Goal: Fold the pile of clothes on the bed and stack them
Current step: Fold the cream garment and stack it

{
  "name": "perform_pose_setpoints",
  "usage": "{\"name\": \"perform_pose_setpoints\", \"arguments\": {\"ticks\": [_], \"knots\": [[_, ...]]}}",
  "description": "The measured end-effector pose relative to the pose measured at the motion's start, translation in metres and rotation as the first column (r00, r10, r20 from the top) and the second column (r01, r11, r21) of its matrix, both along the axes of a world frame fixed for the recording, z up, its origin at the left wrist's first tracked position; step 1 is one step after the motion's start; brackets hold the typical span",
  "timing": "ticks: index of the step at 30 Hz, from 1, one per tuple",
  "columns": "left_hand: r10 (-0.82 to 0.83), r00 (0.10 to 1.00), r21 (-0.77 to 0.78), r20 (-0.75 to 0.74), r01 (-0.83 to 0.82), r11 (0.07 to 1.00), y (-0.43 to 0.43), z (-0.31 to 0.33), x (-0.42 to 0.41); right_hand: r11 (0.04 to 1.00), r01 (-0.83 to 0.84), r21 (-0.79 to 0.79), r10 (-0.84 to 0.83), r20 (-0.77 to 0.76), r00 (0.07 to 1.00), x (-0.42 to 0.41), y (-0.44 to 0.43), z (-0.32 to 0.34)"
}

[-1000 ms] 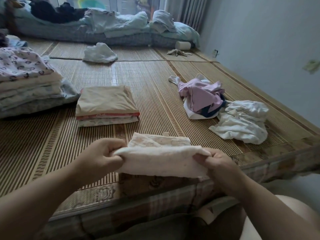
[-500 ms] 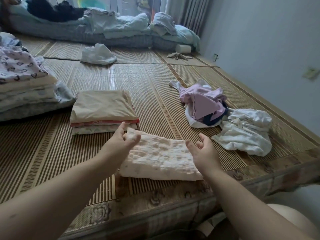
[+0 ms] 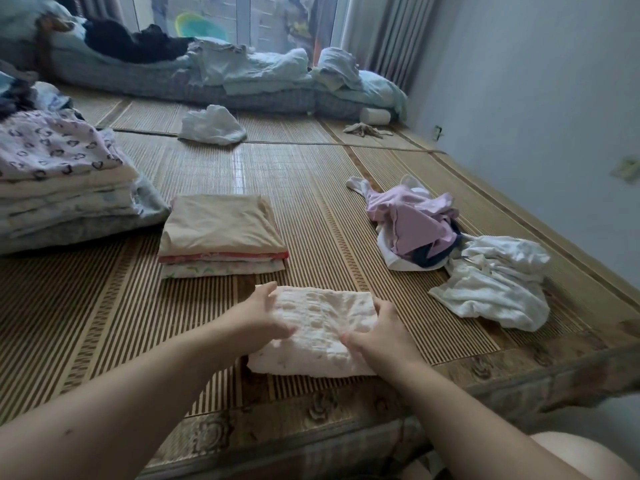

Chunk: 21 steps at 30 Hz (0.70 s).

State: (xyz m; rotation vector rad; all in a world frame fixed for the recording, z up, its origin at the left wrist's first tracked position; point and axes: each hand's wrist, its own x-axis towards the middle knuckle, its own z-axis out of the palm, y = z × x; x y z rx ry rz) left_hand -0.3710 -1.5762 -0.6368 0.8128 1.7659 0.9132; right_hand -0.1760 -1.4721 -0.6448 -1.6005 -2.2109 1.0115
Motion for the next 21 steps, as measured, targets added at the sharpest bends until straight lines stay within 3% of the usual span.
{"name": "perform_pose_setpoints", "arguments": {"ticks": [3, 9, 13, 16, 21], "knots": [[-0.048, 0.975, 0.073, 0.215, 0.033, 0.997, -0.009, 0.001, 0.002, 0.987, -0.134, -0.084, 0.126, -0.096, 0.987, 0.004, -0.001, 0.004], [0.003, 0.982, 0.261, 0.187, -0.052, 0.964, -0.011, 0.018, 0.001, 0.978, -0.156, -0.135, 0.102, -0.341, 0.934, -0.003, 0.005, 0.018], [0.039, 0.967, 0.443, 0.253, -0.151, 0.883, -0.008, 0.057, -0.042, 0.977, -0.208, 0.039, 0.204, -0.422, 0.883, -0.050, 0.021, 0.053], [0.132, 0.972, 0.521, 0.194, -0.216, 0.826, -0.004, 0.070, -0.088, 0.944, -0.285, 0.165, 0.329, -0.446, 0.832, -0.103, 0.038, 0.077], [0.256, 0.962, 0.566, 0.091, -0.262, 0.782, 0.010, 0.056, -0.154, 0.915, -0.340, 0.219, 0.402, -0.400, 0.824, -0.195, 0.070, 0.075]]}}
